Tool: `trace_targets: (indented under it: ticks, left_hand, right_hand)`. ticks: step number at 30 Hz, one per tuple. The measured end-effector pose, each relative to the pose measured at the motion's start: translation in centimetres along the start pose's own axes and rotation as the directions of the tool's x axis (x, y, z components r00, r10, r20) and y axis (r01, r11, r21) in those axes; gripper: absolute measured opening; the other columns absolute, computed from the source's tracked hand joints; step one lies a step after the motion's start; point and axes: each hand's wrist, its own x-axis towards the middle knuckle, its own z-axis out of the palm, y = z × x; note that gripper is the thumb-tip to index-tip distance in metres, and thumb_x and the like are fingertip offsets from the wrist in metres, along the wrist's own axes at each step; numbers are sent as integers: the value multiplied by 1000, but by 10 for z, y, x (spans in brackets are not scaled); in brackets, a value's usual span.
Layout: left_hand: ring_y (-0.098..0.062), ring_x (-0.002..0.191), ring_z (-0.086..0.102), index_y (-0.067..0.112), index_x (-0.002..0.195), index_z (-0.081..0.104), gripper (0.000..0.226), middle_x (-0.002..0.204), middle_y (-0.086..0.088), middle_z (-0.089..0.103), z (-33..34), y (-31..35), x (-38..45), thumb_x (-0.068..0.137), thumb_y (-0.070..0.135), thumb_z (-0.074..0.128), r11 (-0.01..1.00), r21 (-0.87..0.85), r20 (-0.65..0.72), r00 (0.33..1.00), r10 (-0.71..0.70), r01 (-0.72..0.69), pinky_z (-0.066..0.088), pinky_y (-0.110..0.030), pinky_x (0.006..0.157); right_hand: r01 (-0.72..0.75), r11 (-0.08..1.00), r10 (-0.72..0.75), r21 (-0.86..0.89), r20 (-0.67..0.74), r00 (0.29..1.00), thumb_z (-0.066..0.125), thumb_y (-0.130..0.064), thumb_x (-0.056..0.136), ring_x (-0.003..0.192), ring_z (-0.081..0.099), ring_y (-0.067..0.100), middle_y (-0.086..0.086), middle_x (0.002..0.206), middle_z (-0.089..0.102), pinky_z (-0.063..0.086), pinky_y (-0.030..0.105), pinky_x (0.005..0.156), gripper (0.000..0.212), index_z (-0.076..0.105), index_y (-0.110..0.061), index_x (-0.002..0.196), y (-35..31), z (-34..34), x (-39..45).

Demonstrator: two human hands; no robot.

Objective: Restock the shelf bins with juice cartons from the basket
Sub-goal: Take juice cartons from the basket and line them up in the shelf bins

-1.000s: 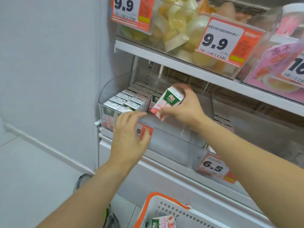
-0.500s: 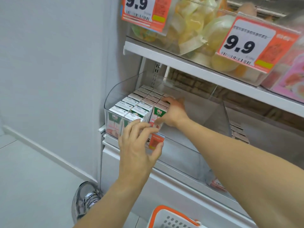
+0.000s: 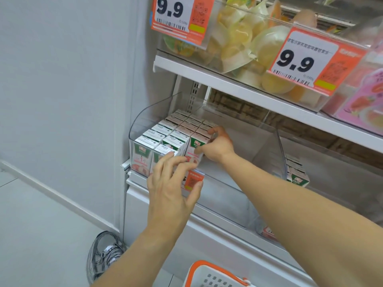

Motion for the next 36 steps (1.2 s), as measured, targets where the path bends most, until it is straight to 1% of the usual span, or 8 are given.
trace_targets:
  ticks: [4,7,12,16,20,26,34,36]
  left_hand:
    - [-13,138,32,33,112,62,35,126,16,51,2,0,-2,80,31,76,1000,4,-11,1000,-2,2,26,-35,100]
    - [-14,139,32,33,113,61,32,127,16,51,0,1,-4,83,34,74,1000,28,9,1000,3,-3,26,-35,101]
    - [-23,136,41,23,117,64,30,132,2,55,-14,12,-5,90,35,61,978,188,-28,994,101,-94,26,-41,102]
    - [-22,88,57,11,94,66,8,96,-2,62,-26,36,-18,89,17,63,954,93,0,958,285,-284,43,-40,80]
    - [-4,64,44,16,82,62,7,77,9,54,-14,69,-69,87,13,66,996,2,327,941,88,-94,40,-29,64]
    - [-15,88,60,19,94,66,11,95,5,63,20,64,-159,93,26,58,970,208,833,543,-110,-122,51,-35,79]
    - [-24,124,48,20,139,45,51,133,-3,50,40,8,-231,91,28,62,861,480,868,231,-439,-167,45,-37,99]
    - [-23,127,45,23,140,44,57,136,0,49,46,-1,-243,88,27,66,853,496,861,224,-458,-164,43,-37,101]
  right_hand:
    - [-74,997,71,33,81,994,88,-16,67,102,65,29,9,107,59,59,44,85,71,48,-15,125,-3,-12,-7]
    - [31,997,-33,-64,-23,999,81,-22,74,96,61,22,7,120,54,54,29,71,67,44,-18,130,-8,-35,-32]
    - [305,952,-301,23,-98,948,71,-20,80,69,64,3,-13,105,59,45,14,59,44,48,-34,115,5,-85,-137]
    - [336,937,-329,99,-74,941,67,-19,81,66,63,9,-13,93,62,44,12,58,31,54,-36,104,54,-113,-224]
    - [144,987,-147,67,41,988,68,-13,85,64,64,10,-13,85,64,50,20,57,26,58,-35,95,134,-114,-283]
    - [-222,975,214,10,234,948,63,-7,86,70,64,7,-7,82,65,46,16,64,16,63,-22,91,248,-71,-320]
    - [-344,924,383,-169,431,817,69,-12,86,71,57,12,0,86,61,50,24,60,24,57,-18,106,318,-12,-317]
    - [-365,904,428,-223,460,778,68,-13,88,77,57,11,2,101,61,41,16,55,38,54,-16,123,326,2,-312]
